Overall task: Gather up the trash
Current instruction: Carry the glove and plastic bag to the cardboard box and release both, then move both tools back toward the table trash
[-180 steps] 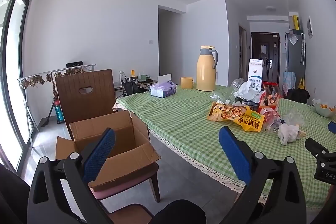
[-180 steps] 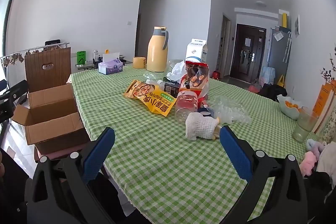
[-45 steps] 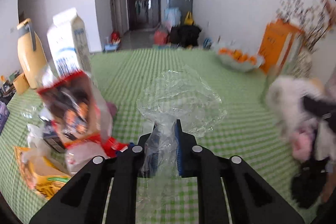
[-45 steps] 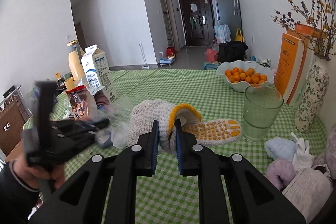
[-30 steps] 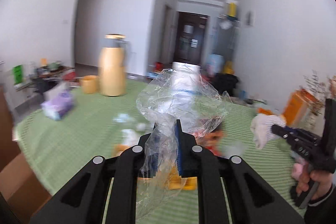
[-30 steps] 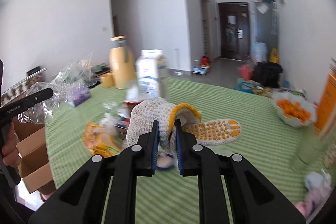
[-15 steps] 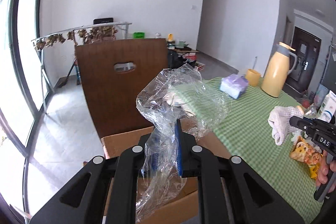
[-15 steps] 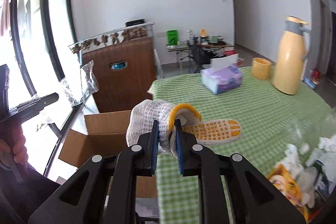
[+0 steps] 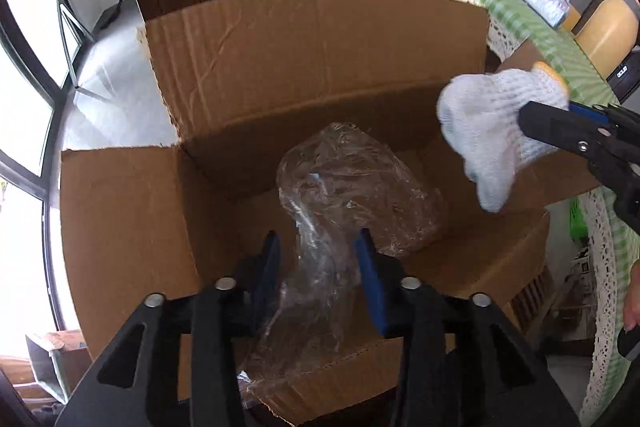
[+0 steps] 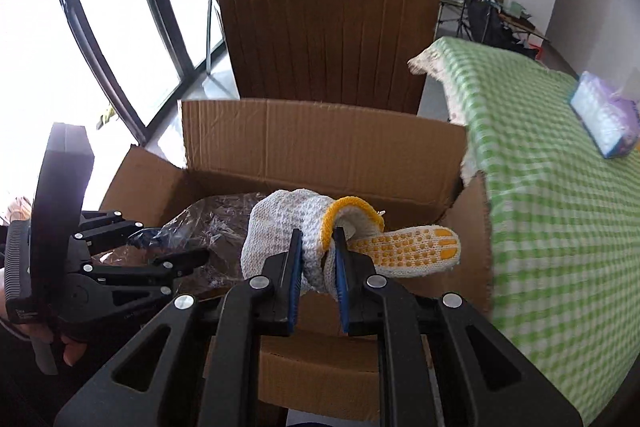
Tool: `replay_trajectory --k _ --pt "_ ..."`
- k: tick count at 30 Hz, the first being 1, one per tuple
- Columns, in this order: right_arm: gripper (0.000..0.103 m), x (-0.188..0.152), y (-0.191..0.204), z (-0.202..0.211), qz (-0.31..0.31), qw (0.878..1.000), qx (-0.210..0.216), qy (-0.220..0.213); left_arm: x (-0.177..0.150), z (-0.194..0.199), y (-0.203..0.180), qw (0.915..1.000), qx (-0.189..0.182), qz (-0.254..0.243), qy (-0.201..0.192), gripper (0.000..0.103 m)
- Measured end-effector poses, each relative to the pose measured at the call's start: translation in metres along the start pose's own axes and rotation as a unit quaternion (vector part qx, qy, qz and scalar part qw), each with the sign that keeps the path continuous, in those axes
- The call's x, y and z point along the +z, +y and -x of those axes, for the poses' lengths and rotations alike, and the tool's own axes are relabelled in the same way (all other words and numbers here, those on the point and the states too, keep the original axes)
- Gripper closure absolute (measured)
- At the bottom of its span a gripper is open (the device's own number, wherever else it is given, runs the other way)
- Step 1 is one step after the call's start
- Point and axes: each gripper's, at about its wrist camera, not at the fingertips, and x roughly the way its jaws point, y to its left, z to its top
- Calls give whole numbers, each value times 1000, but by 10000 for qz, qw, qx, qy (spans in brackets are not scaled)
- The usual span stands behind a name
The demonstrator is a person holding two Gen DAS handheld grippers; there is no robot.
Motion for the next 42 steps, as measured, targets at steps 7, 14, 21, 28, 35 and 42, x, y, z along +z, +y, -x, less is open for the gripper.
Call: replay_trajectory --k 7,14,21,28,35,42 --pt "87 -4 23 -82 128 9961 207 844 -4 44 29 9985 7 342 -421 23" --pt "52 0 49 -122 -59 9908 730 1139 -14 75 53 9940 188 765 -758 20" --pt "40 10 51 -87 -108 9946 621 824 -28 78 52 9939 277 707 -798 20" --pt "40 2 38 -37 -32 9981 246 562 -33 88 33 9925 318 622 -1006 20" --pt "40 -12 11 44 -202 9994 -249 -130 -36 135 -5 9810 431 394 -1851 20" --pt "36 -31 -5 155 -186 9872 -764 -1388 -59 210 -46 9446 717 166 -3199 17"
